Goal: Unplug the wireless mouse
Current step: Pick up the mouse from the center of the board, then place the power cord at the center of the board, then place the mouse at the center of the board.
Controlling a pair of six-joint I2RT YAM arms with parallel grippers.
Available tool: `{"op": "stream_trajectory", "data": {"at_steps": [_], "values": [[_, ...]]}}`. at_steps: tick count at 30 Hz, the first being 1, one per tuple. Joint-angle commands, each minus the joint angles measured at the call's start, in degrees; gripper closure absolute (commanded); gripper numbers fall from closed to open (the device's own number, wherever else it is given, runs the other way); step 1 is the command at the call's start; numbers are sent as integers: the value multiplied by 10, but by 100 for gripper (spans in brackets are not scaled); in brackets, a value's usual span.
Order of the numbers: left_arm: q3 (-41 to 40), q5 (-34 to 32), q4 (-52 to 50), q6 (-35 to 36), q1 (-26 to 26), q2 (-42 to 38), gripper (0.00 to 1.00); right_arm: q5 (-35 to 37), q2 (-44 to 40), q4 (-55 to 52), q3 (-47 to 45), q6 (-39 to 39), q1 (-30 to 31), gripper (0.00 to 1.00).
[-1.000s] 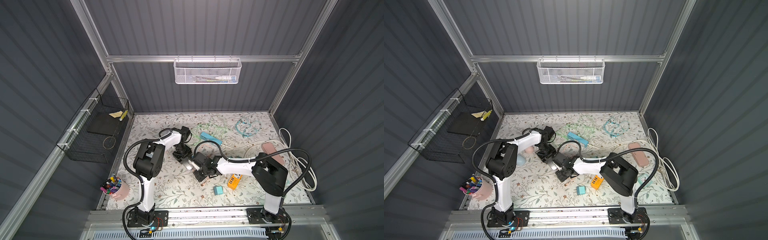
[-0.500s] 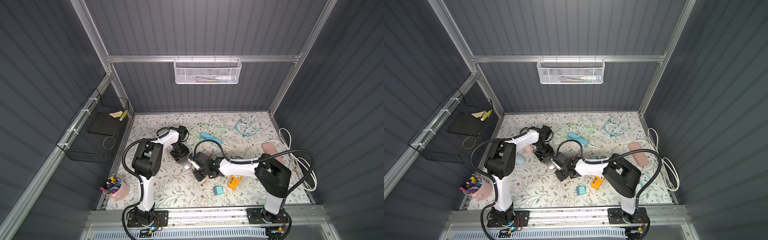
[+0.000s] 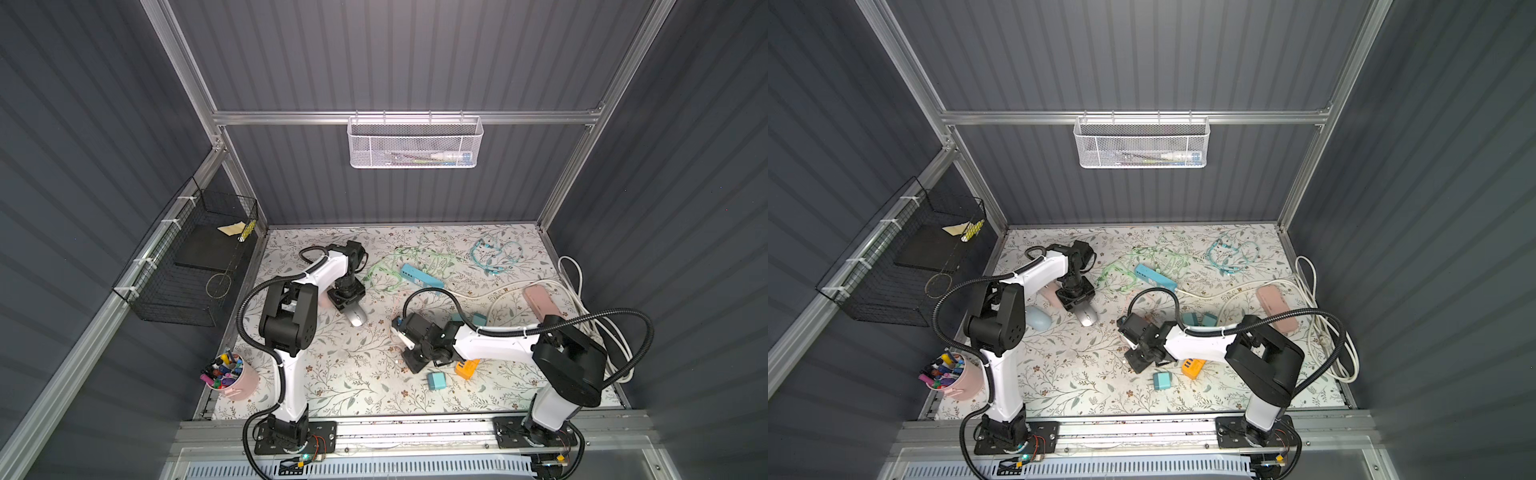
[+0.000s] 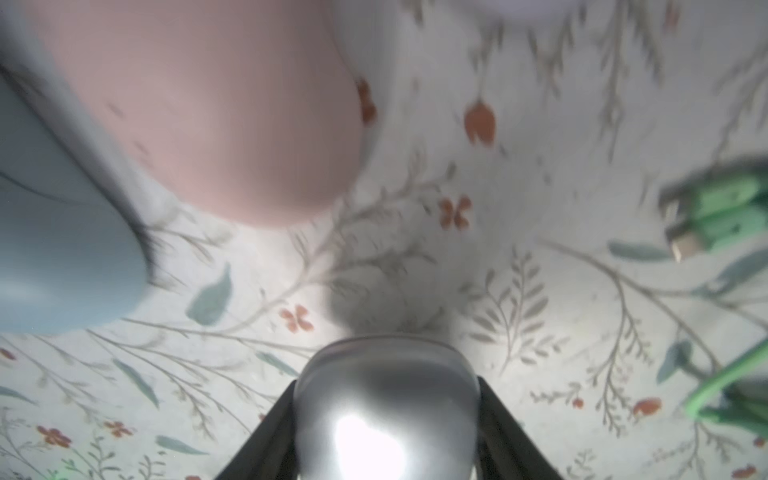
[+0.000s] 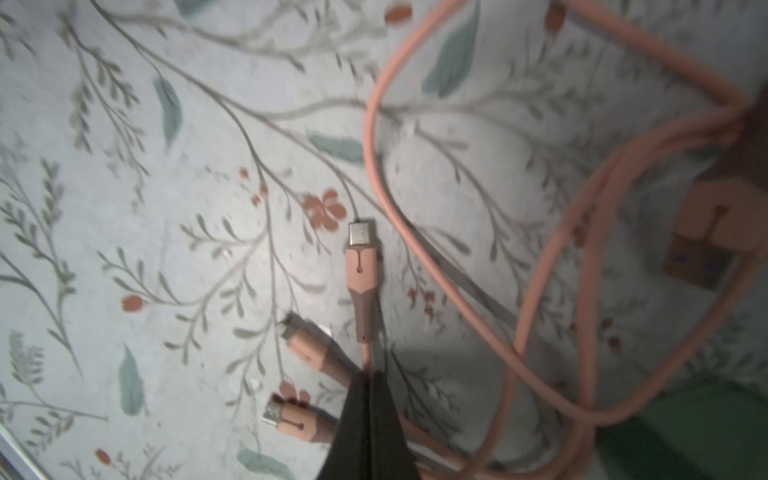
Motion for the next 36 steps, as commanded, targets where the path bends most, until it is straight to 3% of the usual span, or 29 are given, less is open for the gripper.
{"op": "stream_trajectory", "data": {"at_steps": [1,13,20,22,23,24,25,30,33,36], "values": [[13,-38,-10,18,5,8,100,7,-15,-54,-14,10,3,100],[59,2,-5,30,5,13,100,13,12,-62,78,-7,-24,100],[17,32,23,32,5,17,100,-17,41,-53,134,-16,-48,100],[4,47,35,39,5,16,100,-14,33,-56,137,-16,-51,81],[-1,54,42,43,5,15,70,-12,28,-56,134,-17,-53,77],[-3,57,43,46,4,14,28,-10,18,-72,131,-17,-56,71],[-3,54,41,51,1,9,2,-11,7,-73,125,-16,-62,68],[-14,29,38,62,-4,-44,0,-38,-66,-71,92,-6,-107,58],[-38,56,62,71,-5,-98,0,-43,-90,-85,86,-9,-136,52],[-115,95,154,114,-8,-179,0,-7,-132,-94,67,-15,-157,49]]}}
